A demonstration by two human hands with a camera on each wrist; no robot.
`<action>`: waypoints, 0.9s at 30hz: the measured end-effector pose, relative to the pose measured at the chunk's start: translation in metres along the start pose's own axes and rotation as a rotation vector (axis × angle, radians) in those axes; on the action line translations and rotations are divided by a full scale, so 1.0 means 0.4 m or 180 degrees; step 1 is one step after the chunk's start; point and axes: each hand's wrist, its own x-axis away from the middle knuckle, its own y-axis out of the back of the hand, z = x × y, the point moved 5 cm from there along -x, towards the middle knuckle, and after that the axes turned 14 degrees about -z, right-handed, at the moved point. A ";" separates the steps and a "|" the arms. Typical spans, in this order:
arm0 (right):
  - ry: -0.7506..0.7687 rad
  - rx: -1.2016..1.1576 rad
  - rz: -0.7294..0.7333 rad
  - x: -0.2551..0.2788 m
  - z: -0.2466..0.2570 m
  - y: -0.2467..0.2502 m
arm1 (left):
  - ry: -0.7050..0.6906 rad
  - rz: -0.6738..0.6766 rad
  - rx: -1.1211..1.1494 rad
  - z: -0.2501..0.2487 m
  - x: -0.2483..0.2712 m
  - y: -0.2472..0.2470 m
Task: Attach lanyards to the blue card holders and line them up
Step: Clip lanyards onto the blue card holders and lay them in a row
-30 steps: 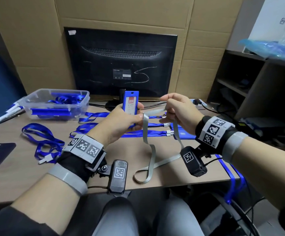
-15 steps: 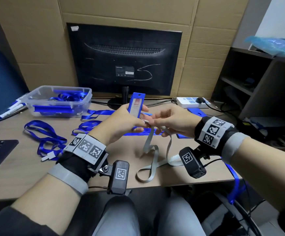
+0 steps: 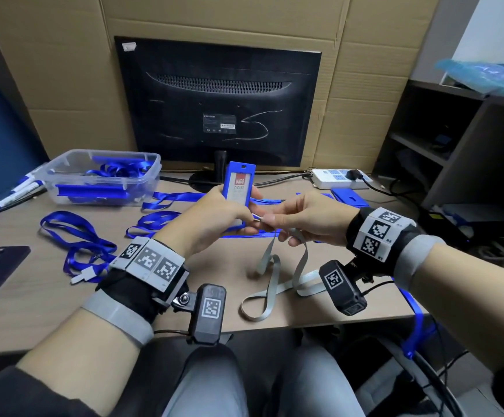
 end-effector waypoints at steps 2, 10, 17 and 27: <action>0.0030 0.0038 0.0123 0.003 0.000 -0.003 | 0.0008 0.0059 -0.0028 0.000 0.002 -0.002; 0.0183 0.0236 -0.0089 -0.006 -0.003 0.023 | 0.0427 0.0003 0.0078 0.003 0.011 0.006; 0.0723 -0.0350 -0.0675 -0.016 0.035 0.082 | 0.0289 0.0270 -0.0402 -0.005 0.017 0.042; 0.0919 -0.0249 -0.0106 -0.011 0.044 0.042 | 0.0324 0.0257 -0.0654 0.007 -0.003 0.033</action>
